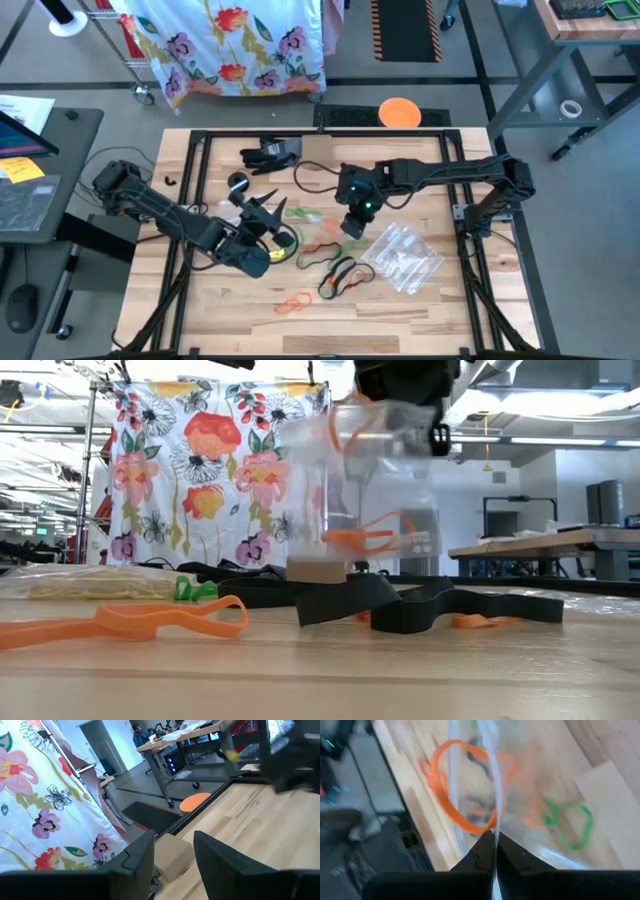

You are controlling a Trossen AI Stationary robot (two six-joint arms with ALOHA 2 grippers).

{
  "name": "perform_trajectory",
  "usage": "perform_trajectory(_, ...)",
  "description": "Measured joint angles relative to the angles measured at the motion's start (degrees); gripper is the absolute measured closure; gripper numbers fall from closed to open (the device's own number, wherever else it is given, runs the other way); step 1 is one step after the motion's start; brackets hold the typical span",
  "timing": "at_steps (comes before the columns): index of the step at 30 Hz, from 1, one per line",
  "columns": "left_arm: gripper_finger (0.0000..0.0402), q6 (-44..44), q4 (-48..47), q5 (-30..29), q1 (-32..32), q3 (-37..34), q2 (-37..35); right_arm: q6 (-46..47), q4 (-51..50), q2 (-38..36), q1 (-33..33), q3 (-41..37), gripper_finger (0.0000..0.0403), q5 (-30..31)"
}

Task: Sort rubber bands
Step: Put the orange rubber band into the transparent zip bag

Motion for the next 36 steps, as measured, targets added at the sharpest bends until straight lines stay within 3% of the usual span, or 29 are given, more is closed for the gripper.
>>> perform_trajectory(3,0.0270,-0.70,-0.28,0.11,0.23,0.00,-0.02,-3.69,-1.95,0.21,-0.47,-0.17,0.0397,-5.98)
perform_trajectory(7,0.0270,-1.59,-0.83,0.24,0.29,0.00,0.02,-1.14,-0.72,0.08,-0.90,-0.11,0.0397,-2.87)
perform_trajectory(9,0.0270,-2.07,-0.89,0.44,0.31,0.00,0.02,-8.36,-2.96,0.34,-1.22,-0.13,0.0397,-5.75)
perform_trajectory(11,0.0270,-2.16,-0.87,0.44,0.31,0.00,0.02,-6.57,-3.49,0.39,-2.07,-0.13,0.0397,-8.96)
perform_trajectory(13,0.0270,-2.15,-0.86,0.43,0.31,0.00,0.02,0.97,-2.50,0.32,-1.46,-0.04,0.0397,-5.14)
perform_trajectory(16,0.0270,-2.17,-0.88,0.60,0.31,0.00,0.02,-4.28,-3.32,0.41,-1.67,-0.15,0.0397,-4.68)
perform_trajectory(18,0.0270,-2.10,-0.87,0.64,0.31,0.00,0.02,0.74,-1.28,0.37,-1.91,-0.12,0.0397,-5.67)
perform_trajectory(20,0.0270,-1.93,-0.87,0.68,0.31,0.00,0.02,3.14,-0.72,0.30,-0.83,-0.02,0.0397,-2.93)
perform_trajectory(22,0.0270,-1.81,-1.03,1.62,0.31,0.00,0.02,-3.72,-2.04,0.41,-1.15,-0.14,0.0397,-5.53)
perform_trajectory(24,0.0270,-1.77,-1.36,2.82,0.31,0.00,0.02,-4.02,-1.81,0.41,-1.73,-0.14,0.0397,-8.41)
perform_trajectory(31,0.0270,-1.36,-2.53,20.53,0.31,-0.13,0.02,-6.54,-8.63,0.20,-3.53,-0.11,0.0397,-5.92)
perform_trajectory(36,0.0270,-5.74,-2.11,38.83,0.31,-5.32,0.02,-9.15,-10.59,0.08,-7.61,-0.29,0.0397,-1.11)
